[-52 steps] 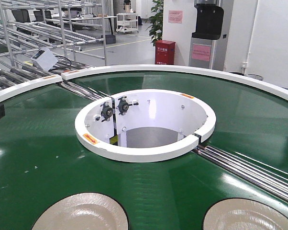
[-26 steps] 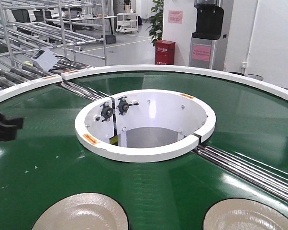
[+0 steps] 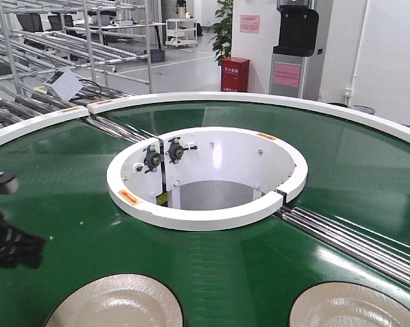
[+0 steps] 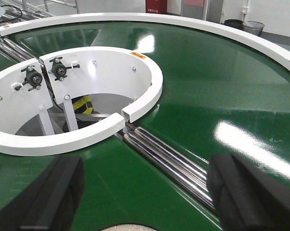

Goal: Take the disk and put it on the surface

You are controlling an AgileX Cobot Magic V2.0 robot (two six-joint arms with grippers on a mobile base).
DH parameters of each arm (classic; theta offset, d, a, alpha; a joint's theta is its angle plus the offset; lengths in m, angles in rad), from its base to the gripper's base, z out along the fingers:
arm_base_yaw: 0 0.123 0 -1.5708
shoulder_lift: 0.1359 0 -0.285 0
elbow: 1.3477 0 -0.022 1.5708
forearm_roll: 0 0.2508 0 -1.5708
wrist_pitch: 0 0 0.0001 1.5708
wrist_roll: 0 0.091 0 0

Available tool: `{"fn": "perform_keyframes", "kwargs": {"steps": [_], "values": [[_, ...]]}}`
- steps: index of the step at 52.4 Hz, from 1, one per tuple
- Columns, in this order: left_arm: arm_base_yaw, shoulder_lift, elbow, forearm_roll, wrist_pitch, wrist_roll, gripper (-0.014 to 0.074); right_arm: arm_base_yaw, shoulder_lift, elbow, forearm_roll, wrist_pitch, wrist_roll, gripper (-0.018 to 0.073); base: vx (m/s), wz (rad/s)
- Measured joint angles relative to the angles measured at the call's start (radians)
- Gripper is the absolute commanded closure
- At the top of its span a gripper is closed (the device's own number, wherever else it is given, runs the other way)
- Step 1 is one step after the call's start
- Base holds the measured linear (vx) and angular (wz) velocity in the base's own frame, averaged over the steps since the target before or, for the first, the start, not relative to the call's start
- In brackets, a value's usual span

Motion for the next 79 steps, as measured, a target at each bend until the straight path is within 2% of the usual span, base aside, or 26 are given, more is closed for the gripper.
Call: {"fn": "perform_keyframes", "kwargs": {"steps": [3,8,13,19,30,49,52,56,60,61,79], "values": [[0.047,0.039,0.000,-0.035,0.015,0.022,0.0238,0.000,0.000,0.000,0.000,0.000,0.000,-0.0006,0.00,0.00],[0.095,0.115,0.000,-0.160,0.055,0.115,0.0238,0.000,0.000,0.000,-0.002,0.000,-0.001,-0.0006,0.00,0.01],[0.101,0.178,0.000,-0.294,0.119,0.228,0.0238,0.000,0.000,0.000,-0.003,-0.003,-0.001,-0.0006,0.00,0.01],[0.093,0.240,0.000,-0.379,0.176,0.305,0.0238,0.000,0.018,0.000,-0.003,-0.008,-0.001,-0.0006,0.00,0.00],[0.078,0.287,-0.004,-0.389,0.174,0.335,0.0238,0.000,0.053,0.000,-0.003,-0.011,-0.004,-0.0006,0.00,0.00],[-0.001,0.358,-0.007,-0.393,0.159,0.350,0.0247,0.000,0.058,0.000,-0.006,-0.029,-0.005,-0.0006,0.00,0.00],[-0.020,0.372,-0.010,-0.395,0.159,0.350,0.0273,0.000,0.058,0.000,-0.006,-0.029,-0.006,-0.0006,0.00,0.00],[-0.039,0.385,-0.015,-0.412,0.170,0.349,0.0364,0.000,0.058,0.000,-0.006,-0.029,-0.007,-0.0006,0.00,0.00],[-0.056,0.389,-0.016,-0.431,0.183,0.347,0.0531,0.000,0.058,0.000,-0.007,-0.029,-0.007,-0.0006,0.00,0.00],[-0.066,0.395,-0.016,-0.466,0.218,0.347,0.0607,0.000,0.058,0.000,-0.010,-0.028,-0.008,-0.0006,0.00,0.00],[-0.068,0.344,-0.012,-0.613,0.293,0.362,0.0606,0.000,0.058,0.000,-0.036,-0.002,-0.008,-0.0003,0.00,0.00]]}}
